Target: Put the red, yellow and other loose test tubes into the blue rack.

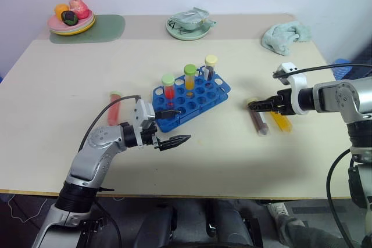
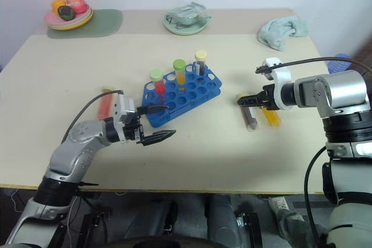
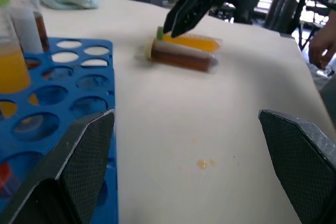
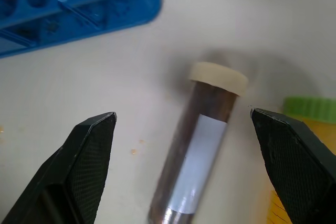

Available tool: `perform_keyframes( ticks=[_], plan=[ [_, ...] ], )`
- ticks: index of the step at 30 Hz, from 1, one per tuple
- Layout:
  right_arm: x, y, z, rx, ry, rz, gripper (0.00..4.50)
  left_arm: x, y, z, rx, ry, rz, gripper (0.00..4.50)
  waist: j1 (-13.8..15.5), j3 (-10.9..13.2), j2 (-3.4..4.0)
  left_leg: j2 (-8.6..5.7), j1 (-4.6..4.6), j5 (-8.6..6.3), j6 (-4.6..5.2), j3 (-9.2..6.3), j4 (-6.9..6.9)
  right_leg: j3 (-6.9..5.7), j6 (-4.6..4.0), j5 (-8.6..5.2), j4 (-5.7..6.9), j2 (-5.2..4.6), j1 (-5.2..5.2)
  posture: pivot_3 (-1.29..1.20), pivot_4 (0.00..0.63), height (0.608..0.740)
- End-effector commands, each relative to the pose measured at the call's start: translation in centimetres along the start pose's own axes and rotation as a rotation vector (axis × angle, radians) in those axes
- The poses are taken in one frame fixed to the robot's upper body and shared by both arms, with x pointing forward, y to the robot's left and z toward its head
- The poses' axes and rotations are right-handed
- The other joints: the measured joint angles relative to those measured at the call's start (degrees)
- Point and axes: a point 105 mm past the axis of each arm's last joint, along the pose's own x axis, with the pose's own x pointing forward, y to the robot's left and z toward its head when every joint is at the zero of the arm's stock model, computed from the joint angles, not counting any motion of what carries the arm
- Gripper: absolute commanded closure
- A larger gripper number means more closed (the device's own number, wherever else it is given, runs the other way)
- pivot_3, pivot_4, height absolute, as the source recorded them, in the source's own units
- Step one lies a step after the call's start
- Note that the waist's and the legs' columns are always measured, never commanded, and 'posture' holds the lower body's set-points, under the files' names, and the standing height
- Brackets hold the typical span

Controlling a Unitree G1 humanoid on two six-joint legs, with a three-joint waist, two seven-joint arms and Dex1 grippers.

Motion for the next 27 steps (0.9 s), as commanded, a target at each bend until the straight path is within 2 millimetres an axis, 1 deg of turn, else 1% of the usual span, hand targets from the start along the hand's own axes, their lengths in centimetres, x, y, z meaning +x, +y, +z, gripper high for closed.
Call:
perform_keyframes(
  ticks=[1,8,12,14,15,16,17,23,27],
  plan=[
    [0.0,0.2,0.9,-0.026,-0.012,-0.002,0.3,0.3,0.1,0.9,0.045,-0.022,-0.018,0.01,0.0,0.0,0.0,0.0,0.0,0.0,0.0,0.0,0.01,0.0,0.0,0.0,0.01,0.0,0.0,0.0,0.15,0.74],
    [2.3,0.4,1.0,-0.02,0.011,0.003,0.3,0.8,0.0,0.7,0.045,-0.026,-0.03,0.01,-0.1,0.0,0.0,0.0,0.01,0.01,-0.01,0.02,0.01,0.01,0.01,0.01,0.01,0.0,0.0,0.0,0.15,0.74],
    [3.1,0.2,1.0,-0.036,0.026,-0.014,0.3,1.1,0.0,0.8,0.047,-0.034,-0.033,0.01,0.0,0.0,0.0,0.0,0.0,0.01,-0.01,0.02,0.02,0.01,0.01,0.01,0.01,0.01,-0.01,0.0,0.15,0.74],
    [3.5,-0.1,0.9,-0.051,0.039,-0.032,0.85,1.2,0.0,0.8,0.048,-0.034,-0.034,0.0,0.0,0.0,0.0,0.0,0.0,0.01,-0.01,0.02,0.03,0.01,0.02,0.02,0.01,0.0,0.0,0.0,0.15,0.74],
    [3.6,0.0,0.9,-0.065,0.045,-0.035,1.2,1.2,0.0,0.8,0.048,-0.034,-0.034,0.0,0.0,0.0,0.0,0.0,0.0,0.01,-0.01,0.02,0.03,0.01,0.02,0.02,0.01,0.0,0.0,0.0,0.15,0.74],
    [3.7,0.0,0.8,-0.087,0.052,-0.033,1.73,1.2,0.0,0.8,0.048,-0.034,-0.033,0.0,0.0,0.0,0.0,-0.01,0.01,0.01,-0.01,0.02,0.04,0.01,0.02,0.02,0.01,0.0,0.0,0.0,0.15,0.74],
    [3.7,0.2,0.7,-0.107,0.058,-0.031,2.13,1.2,0.0,0.7,0.049,-0.033,-0.032,0.0,-0.1,0.0,0.0,-0.01,0.01,0.01,-0.01,0.02,0.04,0.01,0.03,0.02,0.01,0.0,0.0,0.0,0.15,0.74],
    [3.3,1.3,0.1,-0.192,0.066,-0.009,2.13,1.0,0.1,0.5,0.061,-0.026,-0.024,0.0,-0.1,0.0,0.01,0.0,0.01,0.01,-0.01,0.02,0.04,0.01,0.03,0.02,0.02,0.01,-0.01,0.0,0.15,0.74],
    [3.1,1.9,-0.1,-0.238,0.041,-0.019,2.13,1.1,0.1,0.4,0.068,-0.023,-0.026,0.0,0.0,0.0,0.01,-0.01,0.01,0.01,-0.01,0.02,0.04,0.01,0.03,0.02,0.02,0.01,-0.01,0.0,0.15,0.74]
  ],
)
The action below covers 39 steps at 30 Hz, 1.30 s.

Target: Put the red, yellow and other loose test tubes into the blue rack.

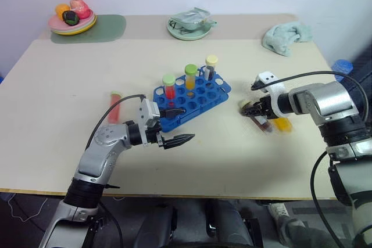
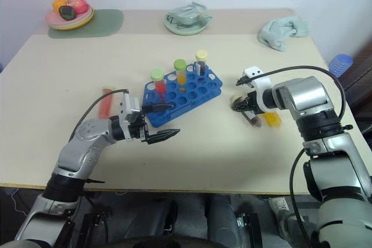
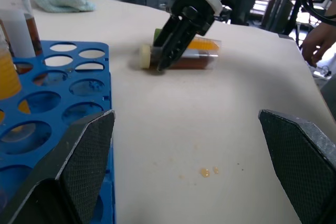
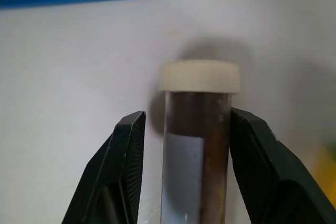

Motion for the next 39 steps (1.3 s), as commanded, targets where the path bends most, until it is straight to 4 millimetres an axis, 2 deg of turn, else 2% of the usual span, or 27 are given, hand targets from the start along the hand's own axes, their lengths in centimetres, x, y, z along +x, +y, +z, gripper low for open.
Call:
perform_keyframes(
  ticks=[1,2,5,6,13,16,19,23,26,29,34,39],
  plan=[
    [-1.0,0.3,0.8,-0.05,-0.046,-0.026,2.13,0.2,0.0,0.4,0.035,-0.008,-0.011,0.0,0.0,0.0,0.0,0.0,0.0,0.0,0.0,0.0,0.0,0.0,0.0,0.0,0.0,0.0,0.0,0.0,0.15,0.74],
    [-1.0,0.5,0.7,-0.054,-0.05,-0.025,2.13,0.3,0.0,0.4,0.036,-0.008,-0.014,0.0,0.0,0.0,0.0,0.0,0.0,0.0,0.0,0.0,0.0,0.0,0.0,0.0,0.01,0.0,0.0,0.0,0.15,0.74],
    [-1.0,0.6,0.5,-0.069,-0.058,-0.042,2.98,0.5,0.1,0.4,0.04,-0.008,-0.024,0.0,0.0,0.0,0.0,0.0,0.0,0.0,0.0,0.0,0.01,0.0,0.01,0.0,0.01,0.0,0.0,0.0,0.15,0.74],
    [-1.0,0.7,0.5,-0.072,-0.063,-0.047,3.43,0.6,0.1,0.5,0.041,-0.008,-0.026,0.0,0.0,0.0,0.0,0.0,0.0,0.0,0.0,0.0,0.02,0.0,0.01,0.0,0.01,0.0,0.0,0.0,0.15,0.74],
    [-1.4,0.8,1.2,-0.113,-0.126,-0.087,3.43,0.6,0.3,0.6,0.045,-0.006,-0.033,0.0,0.0,0.0,0.0,0.0,0.01,0.0,0.0,0.01,0.03,0.01,0.02,0.02,0.02,0.0,0.01,0.0,0.15,0.74],
    [-4.7,3.4,4.4,-0.136,-0.39,0.051,3.43,0.3,0.4,0.6,0.046,-0.008,-0.009,0.0,0.1,0.0,0.0,0.0,0.0,0.01,-0.01,0.0,0.03,0.01,0.03,0.02,0.02,0.0,0.0,0.0,0.15,0.74],
    [-7.5,6.5,6.4,-0.203,-0.656,0.182,3.43,0.0,0.3,0.3,0.028,-0.022,0.019,0.0,0.0,0.0,-0.01,0.0,-0.01,0.0,0.0,-0.01,0.01,0.01,0.03,0.02,0.01,0.01,-0.01,0.0,0.15,0.74],
    [-8.4,7.9,8.3,-0.191,-0.92,0.209,3.43,-0.4,0.6,0.1,0.017,-0.027,0.042,0.0,0.0,0.0,-0.05,0.01,0.08,0.01,-0.01,-0.01,0.02,0.03,0.07,0.04,0.04,0.03,0.06,0.0,0.15,0.74],
    [-7.8,7.6,9.5,-0.153,-1.097,0.105,3.43,-0.6,0.9,0.3,0.014,-0.039,0.065,0.0,-0.1,0.0,-0.05,0.01,0.1,0.07,-0.07,0.0,0.03,0.07,0.02,0.19,0.08,0.04,0.06,0.0,0.15,0.74],
    [-5.9,7.9,9.9,-0.167,-1.197,0.027,3.43,-0.6,1.0,0.5,0.014,-0.054,0.082,0.0,-0.2,0.0,-0.03,0.0,0.12,0.16,-0.1,0.02,0.03,0.12,0.01,0.29,0.09,0.1,0.04,0.0,0.15,0.74],
    [-1.7,8.0,10.1,-0.143,-1.302,-0.056,3.43,-0.7,1.3,0.9,0.012,-0.077,0.107,0.0,-0.8,0.0,-0.02,0.02,0.15,0.2,-0.16,0.09,0.02,0.24,0.01,0.29,0.15,0.19,-0.02,0.0,0.15,0.74],
    [0.7,7.4,10.2,-0.083,-1.37,-0.073,3.43,-1.5,1.6,1.3,0.022,-0.082,0.149,0.0,-1.7,0.0,-0.01,0.04,0.19,0.24,-0.2,0.11,0.02,0.3,-0.05,0.33,0.19,0.22,-0.02,0.0,0.15,0.74]
  ],
)
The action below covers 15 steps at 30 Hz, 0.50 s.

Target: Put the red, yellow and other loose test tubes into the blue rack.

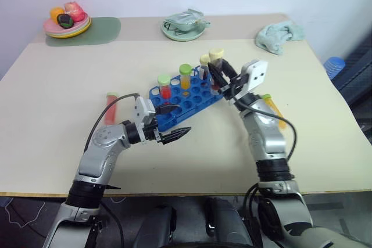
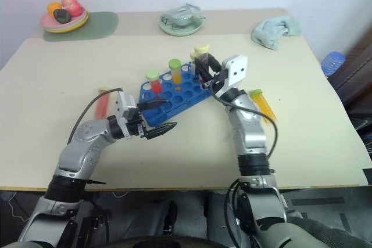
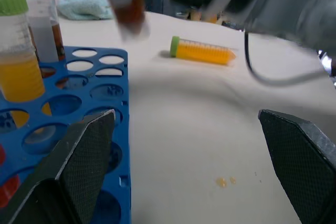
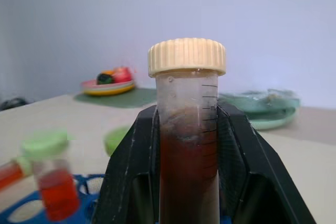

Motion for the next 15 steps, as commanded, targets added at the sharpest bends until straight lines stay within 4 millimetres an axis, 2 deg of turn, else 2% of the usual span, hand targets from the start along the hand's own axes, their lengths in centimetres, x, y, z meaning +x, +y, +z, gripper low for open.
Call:
perform_keyframes(
  ticks=[1,15],
  plan=[
    [1.0,-0.4,1.2,-0.03,-0.122,-0.017,3.43,-0.7,0.2,1.4,0.04,-0.039,0.035,0.0,-0.1,0.0,0.01,0.01,0.0,0.0,0.0,0.0,0.0,0.01,0.0,0.0,0.01,0.01,0.0,0.0,0.15,0.74],
    [1.3,-1.4,-2.6,0.044,-0.093,-0.076,3.43,-2.1,-0.6,2.3,0.051,-0.019,0.084,0.0,-0.3,0.0,0.02,0.23,0.23,0.04,-0.08,0.26,-0.05,0.53,-0.1,0.09,0.08,0.35,0.01,0.0,0.15,0.74]
  ],
)
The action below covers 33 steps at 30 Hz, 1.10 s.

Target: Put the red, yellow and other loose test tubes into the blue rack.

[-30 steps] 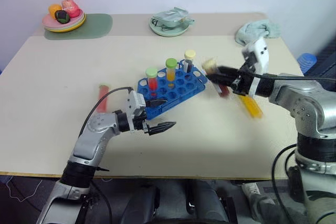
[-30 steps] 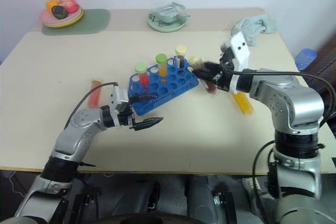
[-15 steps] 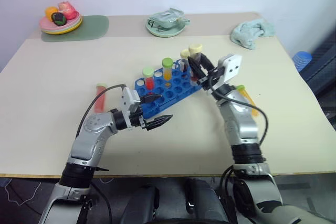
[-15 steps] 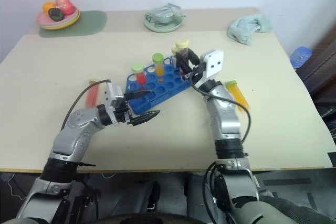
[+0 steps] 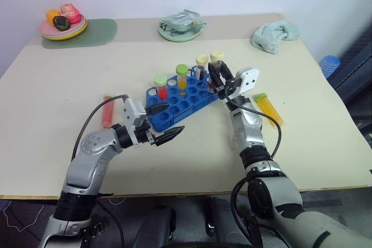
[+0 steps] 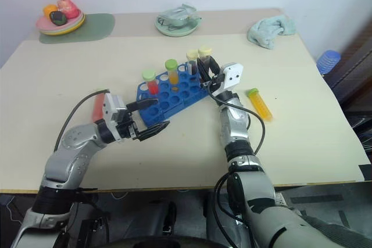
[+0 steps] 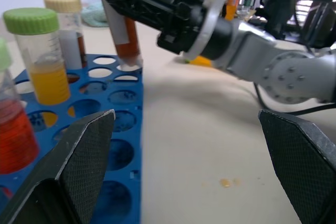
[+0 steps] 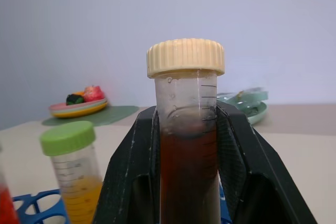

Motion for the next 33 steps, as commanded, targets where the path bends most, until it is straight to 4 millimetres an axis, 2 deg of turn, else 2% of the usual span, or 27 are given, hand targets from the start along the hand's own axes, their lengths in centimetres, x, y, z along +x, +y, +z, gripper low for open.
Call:
perform_keyframes(
  ticks=[1,15,17,19,26,31,33],
  plan=[
    [0.2,0.2,-0.3,0.023,-0.01,-0.01,3.43,-0.4,0.1,1.4,0.031,-0.03,0.01,0.0,0.0,0.0,0.01,0.01,0.04,0.0,0.0,0.03,-0.01,0.03,-0.01,0.01,0.01,0.02,0.01,0.0,0.15,0.74],
    [-0.3,0.2,-1.9,0.049,0.012,-0.049,3.43,-0.6,0.2,1.8,0.036,-0.022,0.016,0.0,0.0,0.0,0.01,0.04,0.5,-0.02,0.02,0.21,-0.16,0.24,-0.02,0.01,0.03,0.07,0.29,0.0,0.15,0.74],
    [-0.6,0.1,-1.7,0.004,0.004,-0.058,2.6,-0.5,0.2,1.8,0.036,-0.024,0.015,0.0,0.0,0.0,0.01,0.04,0.56,-0.02,0.02,0.21,-0.17,0.25,-0.02,0.01,0.03,0.07,0.34,0.0,0.15,0.74],
    [-0.5,-0.3,-0.9,-0.112,-0.021,-0.098,1.79,-0.3,0.2,1.8,0.031,-0.028,0.011,0.0,0.0,0.0,0.01,0.04,0.55,-0.02,0.03,0.21,-0.17,0.25,-0.02,0.01,0.02,0.07,0.34,0.0,0.15,0.74],
    [0.0,-0.2,2.5,-0.309,-0.083,-0.023,1.79,0.7,-0.1,1.4,0.013,-0.044,-0.023,0.0,0.1,0.0,0.02,0.04,0.51,-0.02,0.02,0.28,-0.18,0.31,-0.02,0.01,0.03,0.08,0.27,0.0,0.15,0.74],
    [-0.8,-1.9,7.3,-0.437,-0.115,-0.034,1.79,1.9,-0.2,1.2,-0.002,-0.07,-0.057,0.0,0.5,0.0,0.02,0.04,0.47,-0.03,0.05,0.27,-0.18,0.31,-0.01,0.01,-0.01,0.08,0.27,0.0,0.15,0.74],
    [-1.5,-2.9,9.2,-0.472,-0.075,-0.031,1.79,2.3,-0.3,1.1,-0.006,-0.077,-0.073,0.0,0.4,0.0,0.02,0.04,0.44,-0.05,0.07,0.28,-0.17,0.31,-0.01,0.01,-0.05,0.08,0.26,0.0,0.15,0.74]
  ],
)
